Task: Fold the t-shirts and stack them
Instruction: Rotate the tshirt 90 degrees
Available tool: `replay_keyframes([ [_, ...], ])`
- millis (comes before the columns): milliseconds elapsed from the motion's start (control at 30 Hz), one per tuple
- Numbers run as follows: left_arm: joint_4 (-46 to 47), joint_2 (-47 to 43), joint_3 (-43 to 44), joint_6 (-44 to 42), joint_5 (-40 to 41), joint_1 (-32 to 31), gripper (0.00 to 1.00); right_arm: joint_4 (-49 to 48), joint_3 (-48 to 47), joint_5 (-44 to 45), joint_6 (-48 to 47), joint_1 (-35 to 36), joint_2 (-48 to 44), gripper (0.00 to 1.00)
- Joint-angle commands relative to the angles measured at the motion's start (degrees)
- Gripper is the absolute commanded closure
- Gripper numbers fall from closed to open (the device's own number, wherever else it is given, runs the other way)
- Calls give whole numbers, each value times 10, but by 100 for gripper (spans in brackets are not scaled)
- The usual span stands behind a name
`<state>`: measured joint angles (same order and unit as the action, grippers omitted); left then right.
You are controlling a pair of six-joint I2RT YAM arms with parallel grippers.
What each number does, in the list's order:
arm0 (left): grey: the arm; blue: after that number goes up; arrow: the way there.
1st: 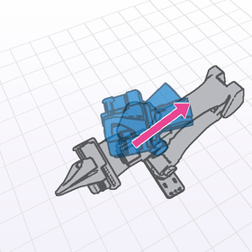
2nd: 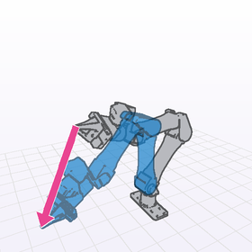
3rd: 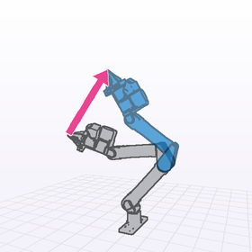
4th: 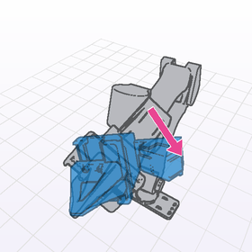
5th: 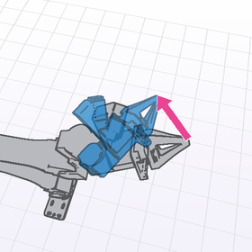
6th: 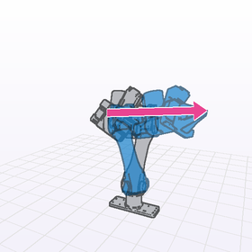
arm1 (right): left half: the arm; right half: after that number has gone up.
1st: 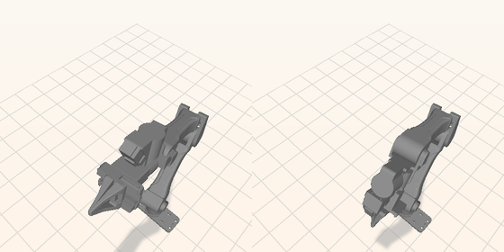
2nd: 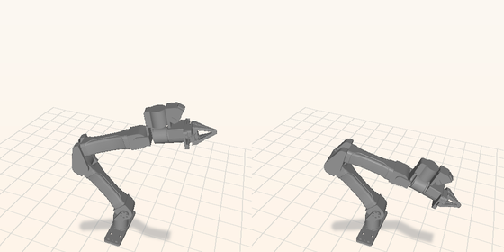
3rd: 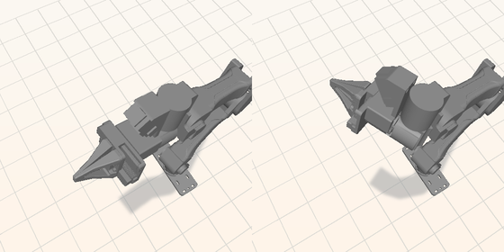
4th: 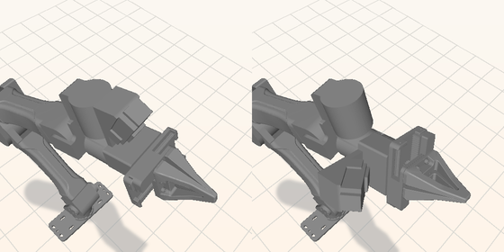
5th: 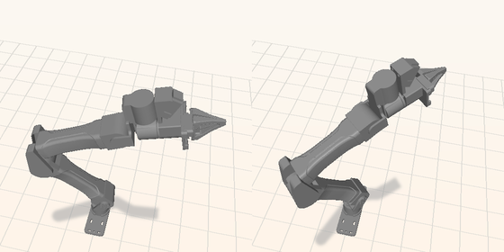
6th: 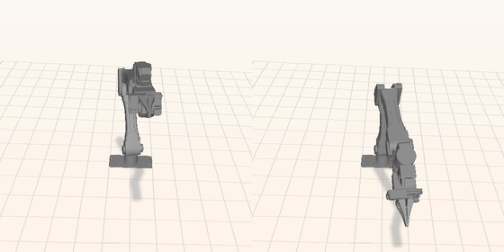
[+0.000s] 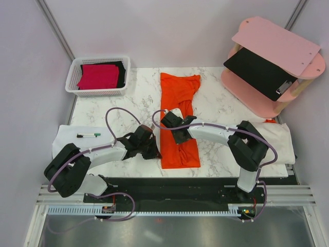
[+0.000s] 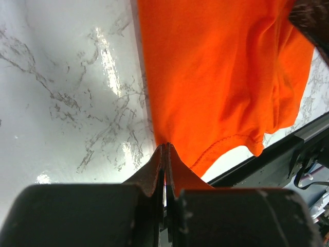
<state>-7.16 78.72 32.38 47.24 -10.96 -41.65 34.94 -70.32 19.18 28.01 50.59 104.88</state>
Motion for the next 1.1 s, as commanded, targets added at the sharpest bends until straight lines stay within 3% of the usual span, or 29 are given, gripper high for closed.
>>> replay_keyframes([
  [0, 12, 12, 8, -1, 12, -5, 98, 57, -46, 52, -4, 14, -42, 100],
  [200, 13, 15, 6, -4, 14, -5, 98, 58, -61, 18, -1, 42, -76, 100],
  [433, 11, 14, 1, -2, 19, -5, 98, 44, -23, -20, 23, 79, -44, 100],
  [867, 0, 7, -6, 0, 32, -5, 98, 94, 12, 21, 71, 89, -29, 100],
  [967, -1, -1, -8, -1, 31, -5, 98, 76, 13, 47, 69, 107, -56, 100],
  [1067, 0, -22, -17, -4, 34, -5, 98, 12, 55, 74, 86, 111, -157, 100],
])
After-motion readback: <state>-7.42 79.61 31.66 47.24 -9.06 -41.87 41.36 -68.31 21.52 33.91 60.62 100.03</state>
